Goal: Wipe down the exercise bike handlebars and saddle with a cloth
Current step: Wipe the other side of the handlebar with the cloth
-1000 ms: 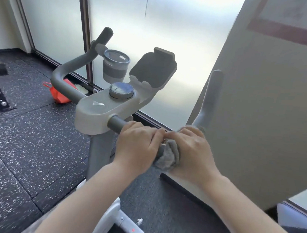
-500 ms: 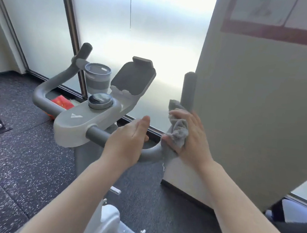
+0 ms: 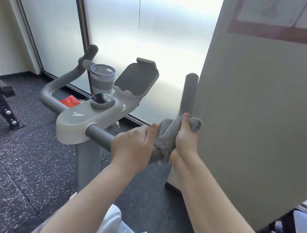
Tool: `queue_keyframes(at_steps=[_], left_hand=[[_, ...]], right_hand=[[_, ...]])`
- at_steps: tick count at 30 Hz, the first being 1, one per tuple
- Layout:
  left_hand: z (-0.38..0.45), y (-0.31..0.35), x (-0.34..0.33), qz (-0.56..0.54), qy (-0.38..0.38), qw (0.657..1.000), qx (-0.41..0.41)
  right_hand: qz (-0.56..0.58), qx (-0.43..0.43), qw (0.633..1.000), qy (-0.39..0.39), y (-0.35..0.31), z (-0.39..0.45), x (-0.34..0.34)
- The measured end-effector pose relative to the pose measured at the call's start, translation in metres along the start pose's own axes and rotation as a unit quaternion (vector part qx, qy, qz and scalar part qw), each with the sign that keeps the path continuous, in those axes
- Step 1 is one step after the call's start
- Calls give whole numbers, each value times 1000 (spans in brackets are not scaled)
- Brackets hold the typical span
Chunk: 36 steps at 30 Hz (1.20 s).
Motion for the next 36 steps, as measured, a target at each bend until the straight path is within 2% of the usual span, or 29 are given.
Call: queue_keyframes(at_steps=[3,6,9,12,14,16,18,20,23,27,29,30,32,34,36], left_hand=[[-2,4,3,23,8,1000,6],[-2,7,4,45,14,999,7],[-1,5,3,48,3,999,20],[1,2,-1,63,-15,998,26],[1,1,-1,61,-14,997,41],[2,1,-1,57,-2,997,54],[2,1,-1,56,7,997,55],[-1,2,1,64,11,997,47],[-3,6,0,83,16,996,15],[-2,4,1,78,23,996,27],[-2,5,0,81,14,996,21],[-1,5,0,82,9,996,17],[-1,3,0,87,3,996,17],[-1,2,-2,90,0,996,16],[0,1,-2,95,-12,995,14]], right_hand=[[33,-34,999,-17,18,-2,-7],[-26,15,999,-31,42,-14,-6],[-65,37,996,-53,22,19,-8],[-58,61,996,-17,7,42,-9],[-73,110,991,-7,19,19,-7],[-90,160,982,-47,34,-7,-3],[-107,161,978,-83,39,5,-3],[-135,154,975,-86,23,33,-8],[-180,135,972,-58,-6,59,-14],[-201,202,959,6,-13,40,-9],[-189,169,967,24,-4,15,-3],[-154,121,980,29,5,7,-1],[5,-29,999,34,15,-9,3],[163,-130,978,-21,14,-10,6],[230,-154,958,-70,12,-8,11]])
Point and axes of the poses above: each hand's wrist, its own z-axis towards the middle knuckle, its own x-axis out of the back of the hand, y = z × x, the point moved 3 cm from there along z, towards the middle knuckle, and after that the axes turned 2 degrees about -z, right-handed, at the moved point
